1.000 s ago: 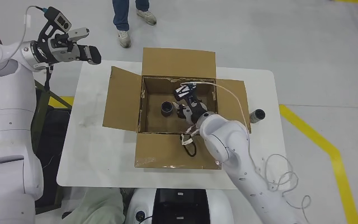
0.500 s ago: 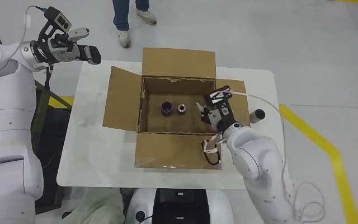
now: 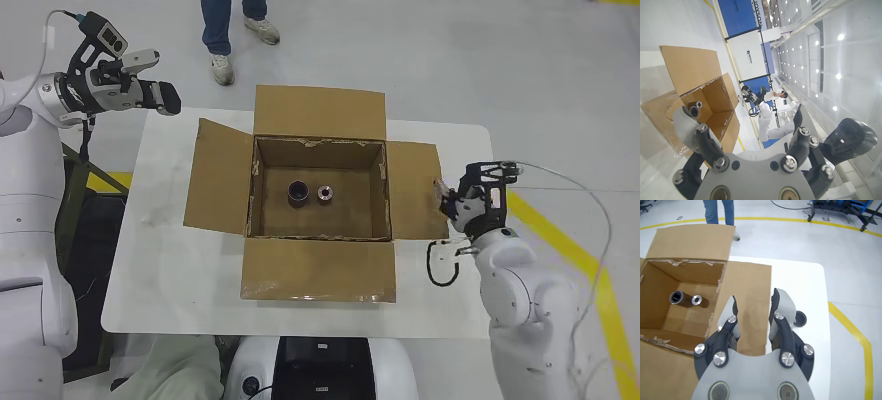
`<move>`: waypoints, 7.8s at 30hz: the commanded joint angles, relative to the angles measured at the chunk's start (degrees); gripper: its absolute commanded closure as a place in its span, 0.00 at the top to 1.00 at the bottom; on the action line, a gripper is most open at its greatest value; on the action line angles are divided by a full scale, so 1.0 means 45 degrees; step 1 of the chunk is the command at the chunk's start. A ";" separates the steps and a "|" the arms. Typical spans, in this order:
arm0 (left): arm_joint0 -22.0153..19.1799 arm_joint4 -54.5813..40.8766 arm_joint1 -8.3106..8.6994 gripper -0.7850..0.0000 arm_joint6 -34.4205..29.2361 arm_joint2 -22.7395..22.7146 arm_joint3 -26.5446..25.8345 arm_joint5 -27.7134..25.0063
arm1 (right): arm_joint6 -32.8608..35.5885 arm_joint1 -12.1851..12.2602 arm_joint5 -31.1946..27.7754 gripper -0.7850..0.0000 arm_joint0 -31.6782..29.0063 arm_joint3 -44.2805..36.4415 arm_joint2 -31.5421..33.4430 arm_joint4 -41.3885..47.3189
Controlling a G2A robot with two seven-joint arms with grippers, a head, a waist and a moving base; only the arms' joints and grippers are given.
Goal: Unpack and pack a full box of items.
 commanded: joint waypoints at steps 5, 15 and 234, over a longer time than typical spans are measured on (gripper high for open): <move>0.0000 0.0000 0.0000 1.00 0.0000 0.0000 0.0000 0.0000 | 0.0004 0.0099 0.0086 0.51 -0.0112 0.0716 0.1160 0.0436; 0.0000 0.0000 0.0000 1.00 0.0000 0.0000 0.0000 0.0000 | 0.0250 0.0187 0.0488 0.52 0.0343 0.2066 0.1309 0.0076; 0.0000 0.0000 0.0000 1.00 0.0000 0.0000 0.0000 0.0000 | 0.1733 -0.1992 0.3030 0.66 0.6777 0.8127 -0.7596 -0.2068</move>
